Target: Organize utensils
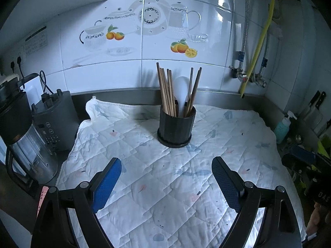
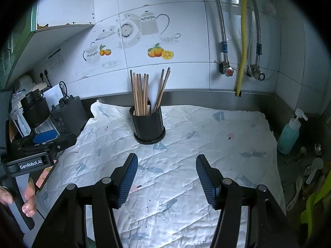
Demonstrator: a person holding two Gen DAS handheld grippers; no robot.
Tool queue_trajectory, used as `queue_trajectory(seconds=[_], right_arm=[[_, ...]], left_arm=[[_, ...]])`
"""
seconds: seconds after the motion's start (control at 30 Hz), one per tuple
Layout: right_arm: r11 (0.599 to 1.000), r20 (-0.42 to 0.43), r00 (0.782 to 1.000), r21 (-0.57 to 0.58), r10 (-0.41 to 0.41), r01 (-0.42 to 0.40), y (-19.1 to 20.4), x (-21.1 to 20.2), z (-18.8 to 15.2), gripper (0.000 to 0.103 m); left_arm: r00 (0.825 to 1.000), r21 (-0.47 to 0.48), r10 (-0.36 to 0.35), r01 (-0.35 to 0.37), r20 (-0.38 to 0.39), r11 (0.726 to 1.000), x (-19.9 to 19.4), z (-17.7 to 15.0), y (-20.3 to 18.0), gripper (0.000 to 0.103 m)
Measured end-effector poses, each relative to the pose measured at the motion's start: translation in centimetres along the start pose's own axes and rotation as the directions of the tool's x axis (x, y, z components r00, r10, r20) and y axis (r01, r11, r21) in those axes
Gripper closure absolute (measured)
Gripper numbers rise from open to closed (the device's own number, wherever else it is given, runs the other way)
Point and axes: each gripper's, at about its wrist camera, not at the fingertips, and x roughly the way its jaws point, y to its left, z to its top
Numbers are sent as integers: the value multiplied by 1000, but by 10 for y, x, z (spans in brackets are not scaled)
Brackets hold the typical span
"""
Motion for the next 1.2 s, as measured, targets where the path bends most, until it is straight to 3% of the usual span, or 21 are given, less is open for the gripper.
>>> queue_trajectory(seconds=[1.2], right_arm=[[1000, 2, 1000, 23, -3, 3, -3, -6, -3, 39]], left_arm=[[1000, 14, 5, -5, -3, 1000, 1, -10, 1, 7]])
